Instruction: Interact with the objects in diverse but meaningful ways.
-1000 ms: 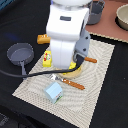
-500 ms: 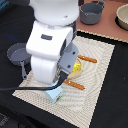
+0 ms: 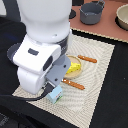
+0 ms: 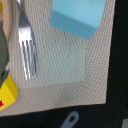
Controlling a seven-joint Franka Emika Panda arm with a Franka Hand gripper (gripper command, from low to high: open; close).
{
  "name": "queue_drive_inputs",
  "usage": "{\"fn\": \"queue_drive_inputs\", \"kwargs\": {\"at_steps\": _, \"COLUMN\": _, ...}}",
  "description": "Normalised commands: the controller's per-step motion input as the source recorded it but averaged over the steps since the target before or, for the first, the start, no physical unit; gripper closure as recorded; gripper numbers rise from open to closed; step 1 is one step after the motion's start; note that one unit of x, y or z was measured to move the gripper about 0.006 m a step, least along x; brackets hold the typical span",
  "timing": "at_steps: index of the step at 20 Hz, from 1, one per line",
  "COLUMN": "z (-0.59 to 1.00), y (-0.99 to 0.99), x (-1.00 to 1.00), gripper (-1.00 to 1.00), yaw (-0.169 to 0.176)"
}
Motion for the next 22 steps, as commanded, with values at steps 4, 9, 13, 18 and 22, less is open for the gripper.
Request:
{"fn": "queue_drive_inputs", "kwargs": {"at_steps": 4, "z": -0.11, "y": -0.06, "x": 0.36, "gripper": -1.0, "yaw": -0.046}}
{"fn": "queue_drive_inputs", "kwargs": {"at_steps": 9, "z": -0.16, "y": -0.09, "x": 0.37, "gripper": -1.0, "yaw": -0.032}}
{"fn": "queue_drive_inputs", "kwargs": {"at_steps": 13, "z": -0.2, "y": -0.12, "x": 0.26, "gripper": -1.0, "yaw": -0.021}}
{"fn": "queue_drive_inputs", "kwargs": {"at_steps": 18, "z": -0.26, "y": -0.2, "x": 0.18, "gripper": -1.0, "yaw": -0.016}}
{"fn": "queue_drive_inputs", "kwargs": {"at_steps": 22, "z": -0.27, "y": -0.2, "x": 0.13, "gripper": -1.0, "yaw": -0.017}}
